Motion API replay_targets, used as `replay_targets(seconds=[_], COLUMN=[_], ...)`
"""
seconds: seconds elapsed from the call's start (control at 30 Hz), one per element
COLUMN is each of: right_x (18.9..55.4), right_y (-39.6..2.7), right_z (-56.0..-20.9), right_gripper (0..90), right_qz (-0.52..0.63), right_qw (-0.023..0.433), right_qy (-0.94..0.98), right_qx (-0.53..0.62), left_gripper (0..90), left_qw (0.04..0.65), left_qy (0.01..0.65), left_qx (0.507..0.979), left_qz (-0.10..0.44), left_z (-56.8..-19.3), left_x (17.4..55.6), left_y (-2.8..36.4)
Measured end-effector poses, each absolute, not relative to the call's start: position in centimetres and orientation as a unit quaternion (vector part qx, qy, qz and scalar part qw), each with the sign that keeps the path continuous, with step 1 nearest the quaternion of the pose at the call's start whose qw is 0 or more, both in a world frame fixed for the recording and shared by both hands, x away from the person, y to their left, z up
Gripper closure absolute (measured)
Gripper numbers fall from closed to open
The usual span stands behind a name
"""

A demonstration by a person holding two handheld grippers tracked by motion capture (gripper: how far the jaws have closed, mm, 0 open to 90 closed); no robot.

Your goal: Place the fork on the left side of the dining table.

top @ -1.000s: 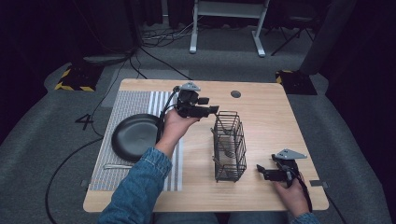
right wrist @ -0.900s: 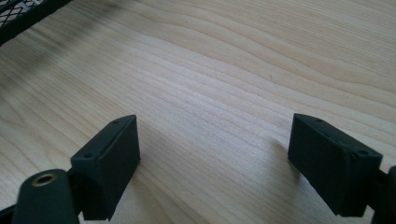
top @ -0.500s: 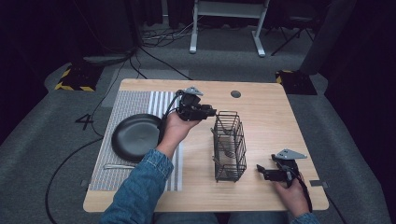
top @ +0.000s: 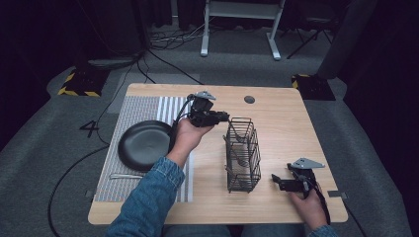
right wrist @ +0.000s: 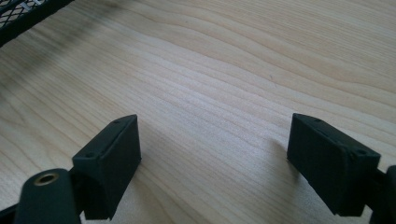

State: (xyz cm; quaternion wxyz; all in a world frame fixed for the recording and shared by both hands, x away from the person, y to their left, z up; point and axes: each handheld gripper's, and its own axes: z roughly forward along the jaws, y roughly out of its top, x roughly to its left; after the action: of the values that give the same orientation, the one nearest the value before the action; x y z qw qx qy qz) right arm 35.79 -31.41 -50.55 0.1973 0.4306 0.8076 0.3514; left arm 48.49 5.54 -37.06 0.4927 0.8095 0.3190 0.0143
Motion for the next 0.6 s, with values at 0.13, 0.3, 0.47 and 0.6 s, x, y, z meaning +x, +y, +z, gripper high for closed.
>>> replay_targets(seconds=[0.13,0.3,0.47,0.6], right_x=[35.8,35.8,35.8,35.8], right_y=[-31.4,-31.4,-31.4,-31.4], right_z=[-50.6,-50.6,-50.6,-50.6], right_gripper=[17.4,17.4,17.4,17.4], right_qz=[0.351,0.351,0.351,0.351], right_qw=[0.197,0.197,0.197,0.197], right_qy=[0.808,0.808,0.808,0.808], right_qx=[0.431,0.431,0.431,0.431], left_gripper=[85.9,86.3,86.4,86.4], left_qw=[0.499,0.495,0.503,0.5], left_qy=[0.313,0.305,0.302,0.294], left_qx=[0.807,0.813,0.809,0.814], left_qz=[0.018,0.028,0.024,0.024], left_z=[-36.5,-36.0,-35.3,-34.3], left_x=[48.2,47.9,47.7,47.4], left_y=[5.5,5.2,5.3,5.2])
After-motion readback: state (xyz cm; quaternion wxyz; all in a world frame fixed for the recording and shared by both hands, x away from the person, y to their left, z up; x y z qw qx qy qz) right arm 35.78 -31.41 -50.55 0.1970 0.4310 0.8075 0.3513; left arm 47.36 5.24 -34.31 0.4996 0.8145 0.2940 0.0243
